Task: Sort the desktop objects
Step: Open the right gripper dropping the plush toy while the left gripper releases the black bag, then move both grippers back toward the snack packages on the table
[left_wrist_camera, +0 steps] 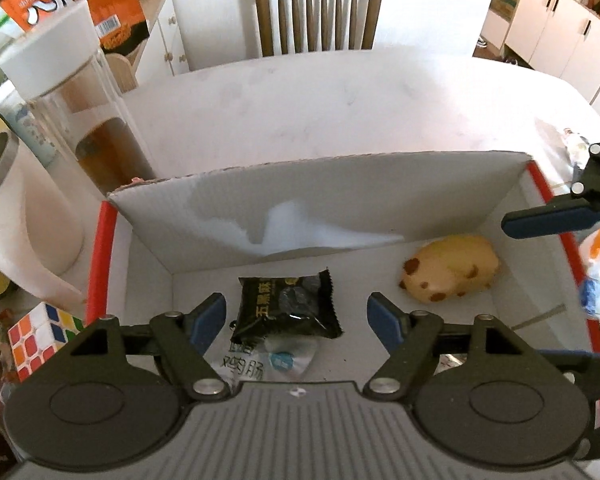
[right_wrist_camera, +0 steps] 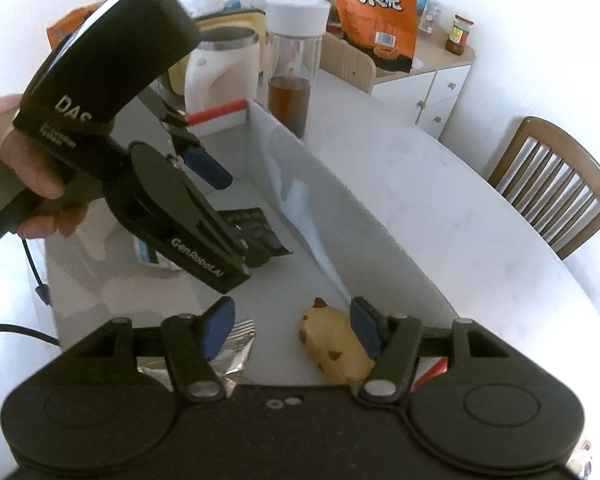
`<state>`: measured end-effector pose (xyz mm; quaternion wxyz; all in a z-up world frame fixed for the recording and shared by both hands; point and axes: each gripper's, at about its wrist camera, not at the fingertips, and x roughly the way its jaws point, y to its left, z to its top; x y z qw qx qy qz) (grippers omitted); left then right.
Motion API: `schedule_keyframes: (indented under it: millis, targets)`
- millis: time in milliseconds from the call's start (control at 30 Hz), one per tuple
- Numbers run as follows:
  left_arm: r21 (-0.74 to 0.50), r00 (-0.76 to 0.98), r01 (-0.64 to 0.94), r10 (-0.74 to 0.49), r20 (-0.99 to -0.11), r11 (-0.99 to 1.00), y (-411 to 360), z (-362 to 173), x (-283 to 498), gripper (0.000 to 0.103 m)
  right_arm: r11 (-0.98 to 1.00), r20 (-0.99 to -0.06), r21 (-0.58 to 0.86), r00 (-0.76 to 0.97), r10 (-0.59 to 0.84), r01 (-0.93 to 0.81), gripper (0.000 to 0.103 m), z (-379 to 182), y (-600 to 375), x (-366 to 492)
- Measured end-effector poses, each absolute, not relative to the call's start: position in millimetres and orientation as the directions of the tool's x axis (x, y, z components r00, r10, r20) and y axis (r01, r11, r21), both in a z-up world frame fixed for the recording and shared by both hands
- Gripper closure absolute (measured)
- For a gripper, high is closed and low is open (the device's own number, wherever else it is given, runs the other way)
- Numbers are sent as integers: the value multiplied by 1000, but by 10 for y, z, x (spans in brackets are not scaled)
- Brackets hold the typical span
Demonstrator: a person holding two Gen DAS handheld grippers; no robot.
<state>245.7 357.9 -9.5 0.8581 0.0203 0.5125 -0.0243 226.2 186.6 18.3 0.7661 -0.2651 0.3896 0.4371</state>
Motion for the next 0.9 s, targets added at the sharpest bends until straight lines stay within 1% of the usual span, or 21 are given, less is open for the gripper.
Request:
schedule_keyframes:
  millis: [200, 300, 600, 733, 800, 900]
  targets:
    - [1, 522, 71, -36, -852, 997, 3480, 187, 2196, 26, 477, -810, -54, 318, 493, -877, 39, 371, 1707, 2118]
    - [-8, 554, 65, -43, -831, 998, 3465, 328, 2092, 19, 476, -803, -48, 317, 505, -878, 39, 450, 1626, 2056]
    - [-15, 647, 68, -56, -760, 998, 3330, 735, 1749, 19, 491, -777, -41, 337, 531, -870, 39, 700, 1266, 1858]
    - [-23, 664, 89, -76, -744, 996, 3219, 807, 1625, 19, 508, -756, -38, 357, 549, -860, 39, 838, 1042, 1748]
    - [-20, 668, 105, -85, -740, 994, 3138, 820, 1572, 16, 526, -750, -43, 375, 544, -849, 38, 892, 928, 1712]
    - [-19, 674, 127, -101, -732, 992, 3016, 839, 1495, 16, 556, -740, -50, 404, 537, -830, 38, 976, 704, 1668]
